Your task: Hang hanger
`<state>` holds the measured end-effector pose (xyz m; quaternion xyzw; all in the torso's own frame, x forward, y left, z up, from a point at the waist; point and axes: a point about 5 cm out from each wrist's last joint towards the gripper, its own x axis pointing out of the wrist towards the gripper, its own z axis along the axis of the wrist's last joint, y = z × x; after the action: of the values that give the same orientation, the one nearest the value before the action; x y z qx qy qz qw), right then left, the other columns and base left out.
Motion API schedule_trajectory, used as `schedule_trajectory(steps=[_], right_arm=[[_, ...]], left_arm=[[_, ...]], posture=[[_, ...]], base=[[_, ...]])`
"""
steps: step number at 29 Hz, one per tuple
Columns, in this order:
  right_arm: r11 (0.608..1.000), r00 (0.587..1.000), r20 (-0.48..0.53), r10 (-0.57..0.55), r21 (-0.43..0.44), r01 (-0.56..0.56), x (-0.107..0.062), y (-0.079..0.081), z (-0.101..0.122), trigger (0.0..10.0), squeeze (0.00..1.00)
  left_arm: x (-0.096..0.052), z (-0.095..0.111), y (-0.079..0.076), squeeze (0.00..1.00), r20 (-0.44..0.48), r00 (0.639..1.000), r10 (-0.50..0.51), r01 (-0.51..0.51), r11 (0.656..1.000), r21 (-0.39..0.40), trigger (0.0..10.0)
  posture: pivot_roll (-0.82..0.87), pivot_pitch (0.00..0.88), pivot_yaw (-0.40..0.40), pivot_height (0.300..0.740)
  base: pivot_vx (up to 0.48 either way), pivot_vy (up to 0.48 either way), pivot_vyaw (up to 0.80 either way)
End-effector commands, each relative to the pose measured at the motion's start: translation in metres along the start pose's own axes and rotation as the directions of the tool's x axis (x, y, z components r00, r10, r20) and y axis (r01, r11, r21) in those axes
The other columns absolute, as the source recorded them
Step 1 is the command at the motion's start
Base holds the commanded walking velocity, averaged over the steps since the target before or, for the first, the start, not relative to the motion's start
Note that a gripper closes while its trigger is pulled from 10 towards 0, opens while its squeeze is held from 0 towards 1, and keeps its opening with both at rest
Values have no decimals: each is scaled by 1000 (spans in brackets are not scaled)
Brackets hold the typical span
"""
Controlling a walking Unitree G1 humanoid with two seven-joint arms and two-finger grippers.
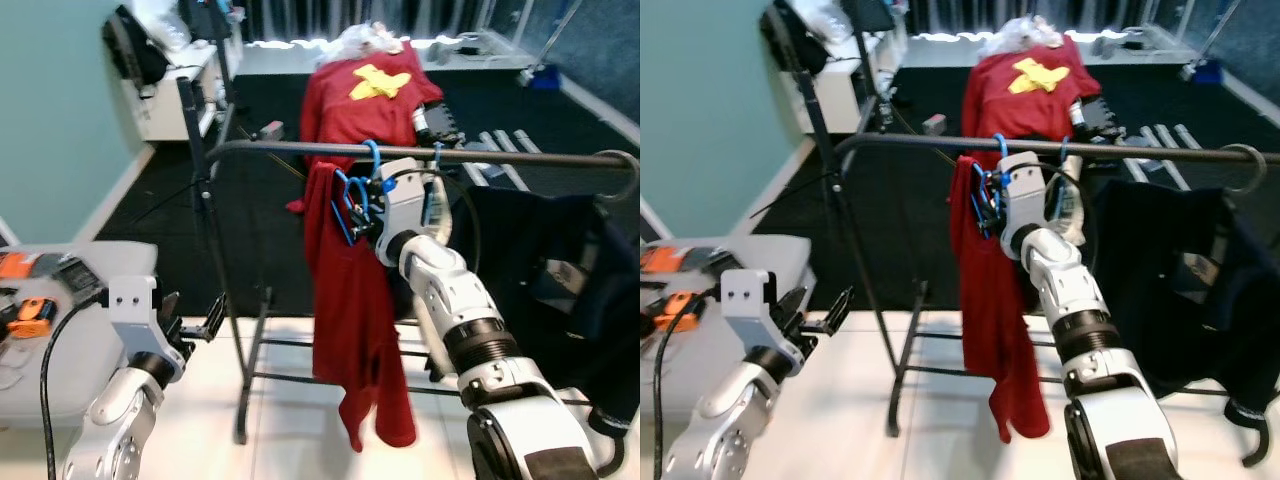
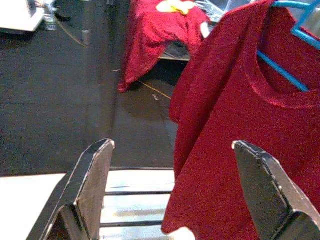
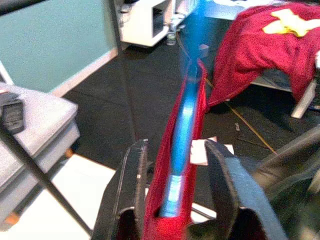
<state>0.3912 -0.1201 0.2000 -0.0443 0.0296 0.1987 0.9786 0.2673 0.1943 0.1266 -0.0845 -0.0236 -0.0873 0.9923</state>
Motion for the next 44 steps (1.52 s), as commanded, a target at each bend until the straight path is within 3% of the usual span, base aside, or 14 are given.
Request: schedule_trajectory(steps=[1, 9, 11, 12, 13, 15, 16, 18, 19, 22, 23, 30, 36, 44], right_arm=[[1000, 999, -32, -1, 19, 2, -2, -1, -9, 10000, 1000], [1000, 998, -57, -6, 28, 7, -6, -5, -20, 10000, 1000], [993, 999, 7, 42, 107, -42, -20, 2, -34, 10000, 976], [993, 999, 7, 42, 107, -42, -20, 2, -34, 10000, 976], [985, 993, 79, 85, 141, -96, -32, 9, -39, 10000, 831], [983, 989, 99, 107, 137, -120, -35, 12, -39, 10000, 831], [976, 983, 112, 143, 147, -159, -40, 17, -40, 10000, 525], [970, 978, 121, 168, 155, -185, -42, 20, -41, 10000, 525], [963, 972, 116, 203, 157, -220, -47, 25, -46, 10000, 67], [957, 968, 112, 226, 158, -242, -50, 28, -49, 10000, 67], [953, 965, 100, 241, 164, -254, -56, 30, -55, 10000, 0], [951, 965, 105, 241, 175, -256, -70, 28, -62, 10000, 0], [951, 964, 113, 240, 173, -257, -71, 29, -60, 10000, 0], [974, 980, 114, 160, 142, -176, -76, 22, -62, 10000, 0]], left_arm=[[-4, -4, 3, 0, -14, 1000, 16, -16, 1000, -13, 10000], [-4, -3, 3, 0, -13, 1000, 11, -11, 1000, -18, 10000], [-5, -3, 3, 0, -16, 1000, -1, 1, 1000, -14, 10000], [-5, -3, 3, 0, -16, 1000, -1, 1, 1000, -14, 10000], [-6, -2, 4, 0, -20, 1000, -6, 6, 1000, -14, 10000], [-6, -2, 4, 0, -21, 1000, -6, 6, 1000, -14, 10000], [-6, -3, 4, 0, -23, 1000, -6, 6, 1000, -14, 10000], [-6, -3, 4, 0, -25, 1000, -6, 6, 1000, -13, 10000], [-6, -3, 4, 0, -30, 1000, -6, 5, 1000, -8, 10000], [-6, -3, 4, 0, -34, 999, -5, 5, 1000, -5, 10000], [-6, -4, 5, 0, -39, 999, -4, 3, 1000, -6, 10000], [-7, -6, 6, 0, -55, 998, 2, -2, 1000, 6, 10000], [-7, -6, 5, 0, -57, 998, -2, 3, 1000, 16, 10000], [-7, -6, 4, 0, -58, 998, -16, 18, 1000, 23, 10000]], posture=[[-77, 102, 0, 740], [-76, 105, -1, 740], [-82, 109, 3, 740], [-82, 109, 3, 740], [-84, 110, 6, 740], [-84, 110, 6, 740], [-86, 109, 8, 740], [-86, 109, 8, 740], [-87, 110, 7, 740], [-87, 110, 7, 740], [-88, 109, 8, 740], [-92, 104, 9, 740], [-90, 101, 8, 740], [-93, 94, 12, 740]], base=[[0, 0, 0], [0, 0, 0], [0, 0, 0], [0, 0, 0], [0, 0, 0], [0, 0, 0], [0, 0, 0], [0, 0, 0], [0, 0, 0], [0, 0, 0], [0, 0, 0], [-202, 0, 0], [-371, 0, 0], [-379, 0, 0]])
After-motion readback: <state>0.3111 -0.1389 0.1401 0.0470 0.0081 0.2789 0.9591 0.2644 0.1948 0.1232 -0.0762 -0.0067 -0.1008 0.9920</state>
